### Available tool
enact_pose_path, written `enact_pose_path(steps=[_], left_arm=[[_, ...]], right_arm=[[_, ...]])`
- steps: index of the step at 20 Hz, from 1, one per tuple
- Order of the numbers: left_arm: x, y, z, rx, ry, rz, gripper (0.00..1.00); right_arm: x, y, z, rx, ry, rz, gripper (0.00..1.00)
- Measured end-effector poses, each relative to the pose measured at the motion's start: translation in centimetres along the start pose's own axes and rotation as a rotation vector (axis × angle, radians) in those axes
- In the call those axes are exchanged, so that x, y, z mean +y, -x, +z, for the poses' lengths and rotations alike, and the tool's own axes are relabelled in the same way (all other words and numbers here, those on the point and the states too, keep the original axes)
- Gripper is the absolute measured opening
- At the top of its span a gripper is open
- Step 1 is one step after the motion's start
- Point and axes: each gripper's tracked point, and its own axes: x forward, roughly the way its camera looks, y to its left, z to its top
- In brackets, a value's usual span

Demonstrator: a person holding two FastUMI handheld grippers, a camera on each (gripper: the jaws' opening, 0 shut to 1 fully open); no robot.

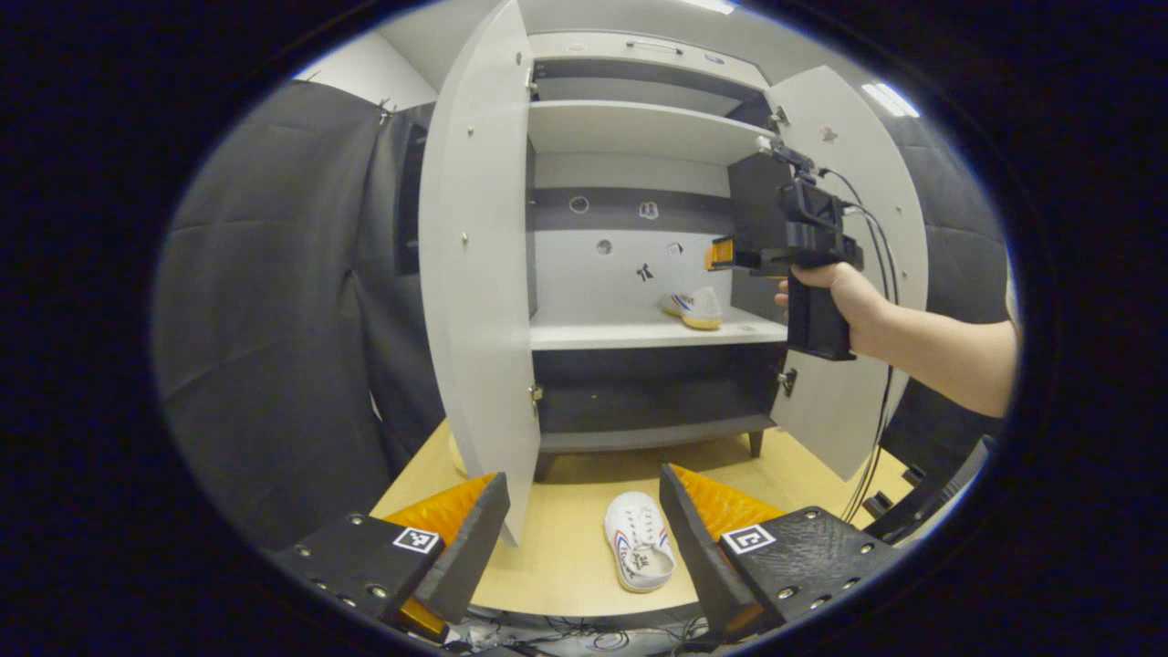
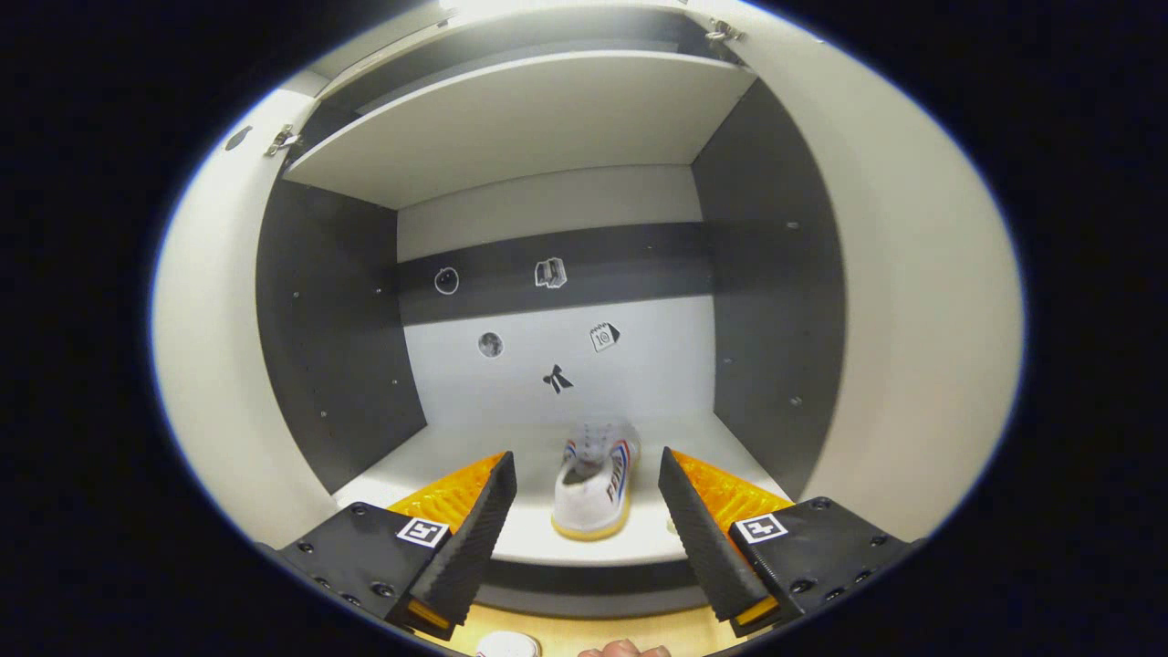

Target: Grab one shoe with the right hand and put it into the shoe cabinet, grab the other shoe with the left hand and put it into the shoe cabinet; then close the right door with the right hand and the left door with the left hand.

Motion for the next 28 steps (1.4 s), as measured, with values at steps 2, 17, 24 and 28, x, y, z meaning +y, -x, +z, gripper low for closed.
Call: enact_pose_path(steps=[2,17,24,28], left_arm=[[-0.5,-1.1,-2.8,0.058,-0.068,-0.042,0.94],[-4.9,-10.9,-17.7,0.359,0.018,-0.337,0.95],[-5.8,-16.4,-22.0,0.484,0.066,-0.324,0.93],[-4.9,-18.3,-23.7,0.549,0.116,-0.269,0.81]], right_arm=[[0.2,4.2,-2.4,0.021,-0.029,-0.001,0.98],[-5.0,24.5,-18.2,0.309,0.019,-0.236,0.98],[-11.5,33.1,-21.5,0.393,-0.041,-0.455,0.99],[-16.0,36.5,-21.4,0.399,-0.082,-0.576,0.99]])
